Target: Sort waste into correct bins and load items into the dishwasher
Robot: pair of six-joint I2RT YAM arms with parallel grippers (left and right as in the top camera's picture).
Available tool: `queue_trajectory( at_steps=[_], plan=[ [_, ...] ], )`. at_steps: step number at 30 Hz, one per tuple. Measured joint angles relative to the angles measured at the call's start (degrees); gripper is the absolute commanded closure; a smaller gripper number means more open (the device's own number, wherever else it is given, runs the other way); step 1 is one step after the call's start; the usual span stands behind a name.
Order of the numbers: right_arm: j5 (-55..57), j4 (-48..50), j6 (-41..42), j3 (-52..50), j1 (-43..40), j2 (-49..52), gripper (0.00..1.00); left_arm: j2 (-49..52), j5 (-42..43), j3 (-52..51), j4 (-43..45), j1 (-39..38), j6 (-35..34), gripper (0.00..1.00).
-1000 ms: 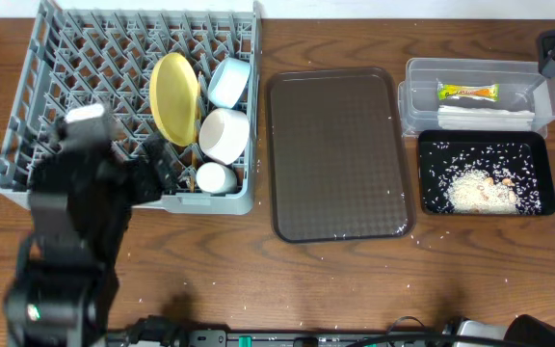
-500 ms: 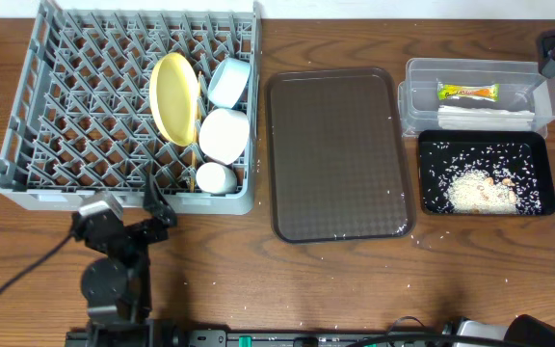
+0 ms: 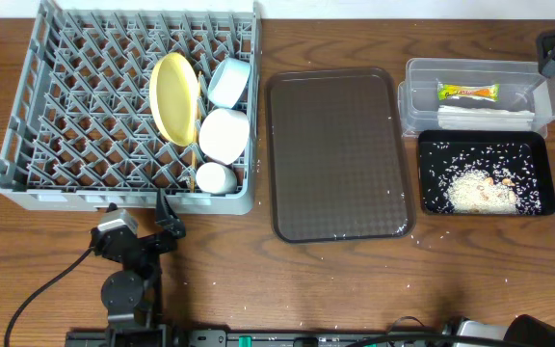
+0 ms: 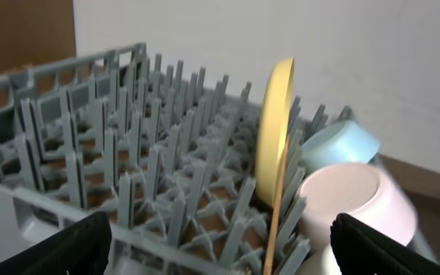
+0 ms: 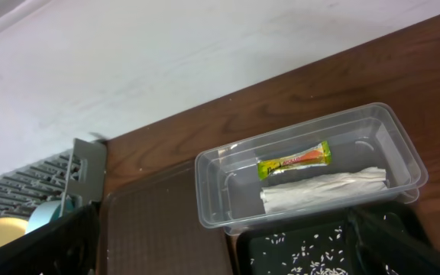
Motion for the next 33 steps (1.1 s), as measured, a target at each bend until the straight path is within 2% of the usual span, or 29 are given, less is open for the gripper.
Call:
queue_trajectory(
  at_steps=[33],
  plan=[
    [0.0, 0.0, 0.0, 0.0, 0.0, 0.0, 0.01, -0.1, 0.2, -0.7, -0.6, 0.0, 0.2, 0.07]
  ],
)
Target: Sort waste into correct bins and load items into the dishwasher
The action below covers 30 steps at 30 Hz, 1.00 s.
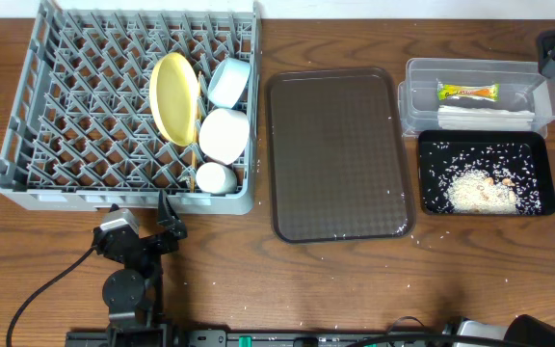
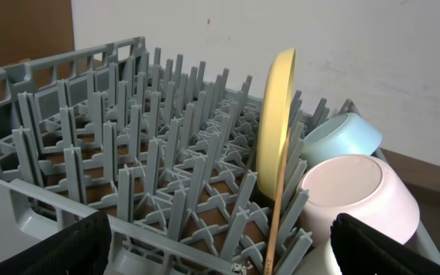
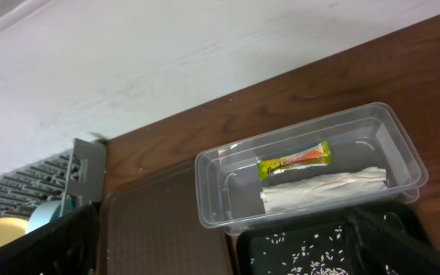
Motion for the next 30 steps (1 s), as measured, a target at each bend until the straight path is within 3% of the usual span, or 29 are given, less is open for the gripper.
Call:
queue_trajectory(
  at_steps=[12, 17, 23, 30],
  plan=[
    [1.7, -1.4, 0.0, 0.0, 0.1, -0.2, 0.01, 0.0, 0.0, 0.0, 0.0, 0.0, 0.0, 0.07],
    [10.4, -2.3, -1.5, -3.8, 6.2, -5.7, 0.01, 0.0, 0.0, 0.0, 0.0, 0.0, 0.0, 0.07],
    [25.5, 7.0, -9.5, -19.9, 20.4, -23.5, 0.01, 0.0, 0.0, 0.0, 0.0, 0.0, 0.0, 0.07],
    [29.0, 26.3, -14.1, -50.3, 23.2, -42.9, 0.01, 0.0, 0.0, 0.0, -0.1, 0.0, 0.0, 0.07]
  ],
)
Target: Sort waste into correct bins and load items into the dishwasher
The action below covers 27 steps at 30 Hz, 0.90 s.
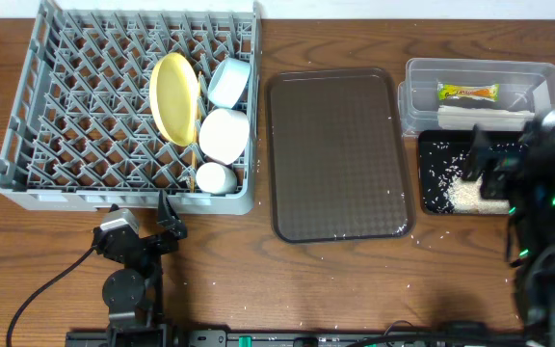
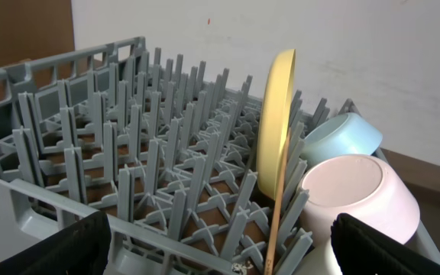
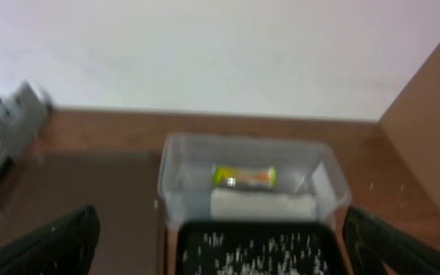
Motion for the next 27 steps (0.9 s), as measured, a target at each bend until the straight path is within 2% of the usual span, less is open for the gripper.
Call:
queue_trajectory(
  at_steps=[7, 8, 12, 17, 27],
  plan=[
    [-5.0, 20.1, -1.2, -30.8, 0.9, -18.5, 0.01, 0.0, 0.0, 0.0, 0.0, 0.0, 0.0, 0.07],
    [-6.0, 22.5, -1.2, -37.2, 2.2, -23.9, 0.01, 0.0, 0.0, 0.0, 0.0, 0.0, 0.0, 0.07],
    [-7.5, 27.3, -1.2, -48.0, 4.1, -32.4, 0.01, 0.0, 0.0, 0.0, 0.0, 0.0, 0.0, 0.07],
    [-9.2, 27.7, -1.2, -52.3, 4.1, -36.4, 0.01, 0.0, 0.0, 0.0, 0.0, 0.0, 0.0, 0.07],
    [-13.9, 29.0, -1.2, -54.9, 4.1, -37.0, 0.01, 0.0, 0.0, 0.0, 0.0, 0.0, 0.0, 0.07]
  ],
)
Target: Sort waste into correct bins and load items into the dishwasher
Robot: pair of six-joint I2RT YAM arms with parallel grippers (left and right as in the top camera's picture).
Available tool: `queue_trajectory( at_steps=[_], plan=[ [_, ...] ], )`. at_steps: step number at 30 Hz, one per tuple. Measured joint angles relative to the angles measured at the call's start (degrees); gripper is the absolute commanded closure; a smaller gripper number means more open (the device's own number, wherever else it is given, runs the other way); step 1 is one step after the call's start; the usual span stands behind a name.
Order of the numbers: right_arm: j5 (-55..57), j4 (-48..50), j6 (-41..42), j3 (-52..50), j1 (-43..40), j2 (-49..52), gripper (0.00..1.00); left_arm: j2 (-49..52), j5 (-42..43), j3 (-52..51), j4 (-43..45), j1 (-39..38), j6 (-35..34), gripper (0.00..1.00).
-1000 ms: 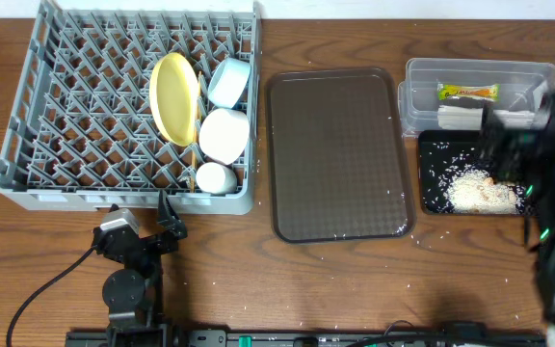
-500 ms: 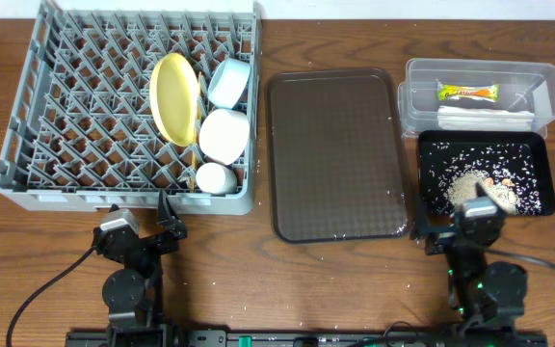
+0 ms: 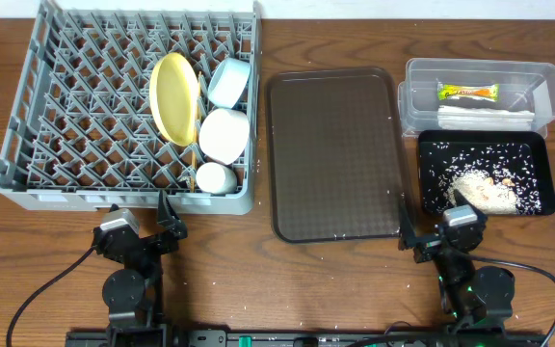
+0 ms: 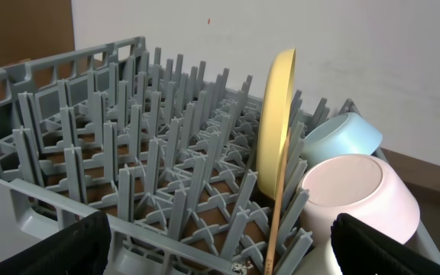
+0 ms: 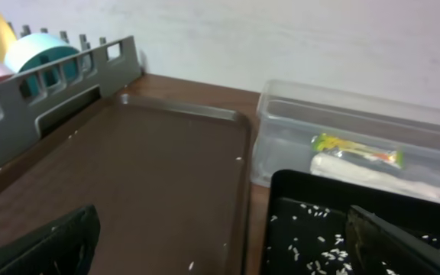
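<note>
A grey dish rack [image 3: 123,200] on the left holds an upright yellow plate [image 3: 173,96], a blue bowl [image 3: 229,82], a pink bowl [image 3: 224,135] and a white cup [image 3: 215,177]. A clear bin [image 3: 408,96] at the back right contains a green-orange wrapper [image 3: 467,92] and a white napkin [image 3: 485,116]. In front of it a black bin [image 3: 432,154] holds rice [image 3: 485,191]. My left gripper [image 3: 141,220] sits open and empty at the rack's front wall. My right gripper [image 3: 430,224] is open and empty, low in front of the black bin.
A bare brown tray [image 3: 335,154] lies between the rack and the bins, with a few rice grains on it. A thin wooden stick [image 3: 193,164] stands in the rack beside the plate. Stray grains dot the wooden table near the front edge.
My right arm has moved from above the black bin to a low spot near the table's front, facing the tray and bins. The left arm is unchanged.
My right arm was first at the far back right corner, looking down on the clear bin, and stayed there. Then it stood over the black bin, and now it rests low at the front. The left gripper stayed open at the rack throughout.
</note>
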Motion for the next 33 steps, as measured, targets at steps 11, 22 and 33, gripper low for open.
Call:
queue_trajectory(
  at_steps=[11, 22, 33],
  plan=[
    [-0.4, -1.2, 0.0, -0.1, 0.7, -5.4, 0.01, 0.0, 0.0, 0.0, 0.0, 0.0, 0.0, 0.07],
    [1.4, -1.9, 0.0, -0.1, 1.0, -5.4, 0.01, 0.0, 0.0, 0.0, 0.0, 0.0, 0.0, 0.07],
    [1.5, -1.9, 0.0, -0.1, 1.0, -5.4, 0.01, 0.0, 0.0, 0.0, 0.0, 0.0, 0.0, 0.07]
  ],
)
